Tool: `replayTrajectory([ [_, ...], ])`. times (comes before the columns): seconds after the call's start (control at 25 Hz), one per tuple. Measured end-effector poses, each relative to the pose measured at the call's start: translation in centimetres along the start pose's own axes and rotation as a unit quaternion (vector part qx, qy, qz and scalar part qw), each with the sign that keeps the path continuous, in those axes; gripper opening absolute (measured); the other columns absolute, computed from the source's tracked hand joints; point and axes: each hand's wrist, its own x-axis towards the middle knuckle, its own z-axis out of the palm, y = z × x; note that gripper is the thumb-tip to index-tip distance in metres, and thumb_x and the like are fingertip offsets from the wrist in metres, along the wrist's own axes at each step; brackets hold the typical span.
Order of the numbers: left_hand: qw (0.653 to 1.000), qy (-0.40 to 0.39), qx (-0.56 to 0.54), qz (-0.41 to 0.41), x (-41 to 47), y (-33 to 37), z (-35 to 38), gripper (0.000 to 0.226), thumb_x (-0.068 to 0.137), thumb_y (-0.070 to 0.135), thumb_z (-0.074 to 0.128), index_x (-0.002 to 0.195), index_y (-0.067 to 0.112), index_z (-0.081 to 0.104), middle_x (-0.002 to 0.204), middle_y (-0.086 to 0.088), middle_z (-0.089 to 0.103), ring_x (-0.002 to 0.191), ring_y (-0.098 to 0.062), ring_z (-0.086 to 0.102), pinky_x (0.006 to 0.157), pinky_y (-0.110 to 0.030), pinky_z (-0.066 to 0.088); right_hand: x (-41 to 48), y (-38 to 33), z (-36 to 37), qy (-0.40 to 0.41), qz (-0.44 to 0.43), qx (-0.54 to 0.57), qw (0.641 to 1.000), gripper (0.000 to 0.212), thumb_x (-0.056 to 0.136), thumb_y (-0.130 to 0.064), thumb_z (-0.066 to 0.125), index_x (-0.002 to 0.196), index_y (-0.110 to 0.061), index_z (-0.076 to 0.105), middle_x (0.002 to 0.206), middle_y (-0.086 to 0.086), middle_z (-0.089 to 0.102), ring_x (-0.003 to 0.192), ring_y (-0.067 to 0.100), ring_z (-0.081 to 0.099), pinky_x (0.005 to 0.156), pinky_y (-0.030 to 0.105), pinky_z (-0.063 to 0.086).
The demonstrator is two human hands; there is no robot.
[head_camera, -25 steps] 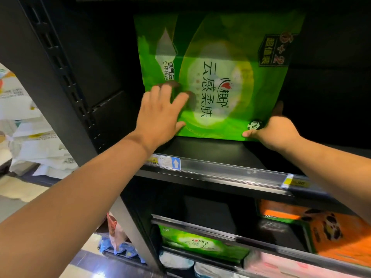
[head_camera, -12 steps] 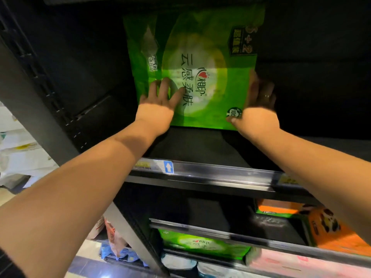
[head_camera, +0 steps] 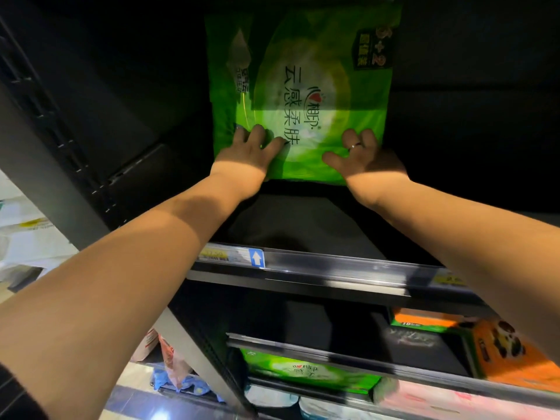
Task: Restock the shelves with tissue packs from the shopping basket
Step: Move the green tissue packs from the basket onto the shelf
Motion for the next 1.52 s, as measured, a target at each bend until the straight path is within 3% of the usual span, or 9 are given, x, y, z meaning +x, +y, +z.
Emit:
replayTrajectory([
  [0.28,0.999,-0.035,-0.006,0.040,-0.1,-1.0,1.7,0.089,0.086,0.031,0.064,0.153,0.029,0.006,0.152,-0.009,0.017,0.140,-0.031,0.019,0.101,-0.047,0.039,0.9,1.0,2.5,-0.102,-0.020,-0.167,0.981,0.050,0.099,-0.020,0.030,0.148,-0.029,0.024,0.160,0.009,0.003,0.146,0.030,0.008,0.114,0.051,0.021],
  [0.48,0.995,-0.039,0.088,0.012,1.4,-0.6,1.7,0.075,0.095,0.026,0.046,0.152,0.037,-0.001,0.156,-0.002,0.011,0.146,-0.025,0.008,0.113,-0.061,0.004,1.7,1.4,1.8,-0.172,-0.019,-0.223,0.959,0.061,0.099,-0.020,0.027,0.154,-0.030,0.006,0.162,0.005,-0.011,0.148,0.028,-0.002,0.115,0.056,0.016],
  [0.64,0.994,-0.083,0.065,0.004,2.5,-1.0,1.7,0.077,0.095,0.022,0.047,0.151,0.042,-0.002,0.157,0.003,0.005,0.146,-0.024,-0.003,0.111,-0.053,0.025,2.8,0.9,1.1,-0.192,-0.016,-0.232,0.953,0.066,0.095,-0.019,0.037,0.154,-0.029,0.010,0.162,0.006,-0.007,0.147,0.030,0.002,0.113,0.056,0.022],
  [0.76,0.998,-0.025,0.042,0.029,2.6,-1.7,1.4,0.066,0.092,0.026,0.053,0.149,0.037,0.022,0.148,-0.006,0.021,0.138,-0.031,0.017,0.096,-0.048,0.043,2.8,0.3,1.3,-0.125,-0.073,-0.244,0.959,0.051,0.091,-0.016,0.041,0.141,-0.020,0.039,0.156,0.011,0.011,0.139,0.034,0.017,0.103,0.049,0.033],
  [0.84,0.999,-0.001,0.037,0.030,2.6,-2.0,1.1,0.051,0.093,0.022,0.051,0.142,0.026,0.036,0.138,-0.014,0.031,0.128,-0.036,0.031,0.084,-0.048,0.047,2.9,0.6,1.6,-0.127,-0.094,-0.225,0.961,0.045,0.090,-0.015,0.041,0.135,-0.023,0.044,0.151,0.014,0.018,0.134,0.036,0.024,0.100,0.047,0.038],
  [0.96,0.998,-0.047,0.045,0.011,3.1,-1.9,0.9,0.045,0.096,0.013,0.043,0.140,0.016,0.035,0.132,-0.021,0.037,0.123,-0.041,0.039,0.087,-0.049,0.046,3.6,1.1,2.1,-0.190,-0.083,-0.181,0.961,0.053,0.090,-0.014,0.043,0.140,-0.032,0.038,0.147,0.016,0.019,0.131,0.040,0.030,0.099,0.048,0.043],
  [1.08,0.998,-0.054,0.037,-0.001,3.3,-1.6,1.3,0.046,0.094,0.010,0.044,0.138,0.010,0.033,0.135,-0.024,0.036,0.124,-0.040,0.040,0.095,-0.046,0.041,4.1,1.2,2.8,-0.213,-0.059,-0.164,0.961,0.066,0.093,-0.014,0.043,0.149,-0.041,0.023,0.155,0.014,0.009,0.139,0.041,0.022,0.110,0.047,0.034],
  [1.28,0.996,-0.083,-0.008,-0.023,3.2,-1.5,2.5,0.056,0.100,0.032,0.043,0.147,0.008,0.022,0.151,-0.024,0.017,0.134,-0.041,0.032,0.108,-0.040,0.024,6.4,1.2,3.7,-0.276,-0.039,-0.148,0.949,0.099,0.081,0.000,0.055,0.151,-0.044,-0.001,0.159,0.016,-0.001,0.143,0.042,0.019,0.113,0.046,0.031],
  [1.52,0.987,-0.144,-0.052,-0.046,2.8,-2.4,3.1,0.072,0.096,0.044,0.048,0.153,0.031,0.005,0.157,-0.012,0.006,0.139,-0.040,0.026,0.116,-0.051,0.016,6.3,1.4,4.5,-0.278,-0.032,-0.108,0.954,0.086,0.084,-0.007,0.057,0.152,-0.037,0.014,0.154,0.017,0.009,0.138,0.042,0.027,0.112,0.039,0.032],
])
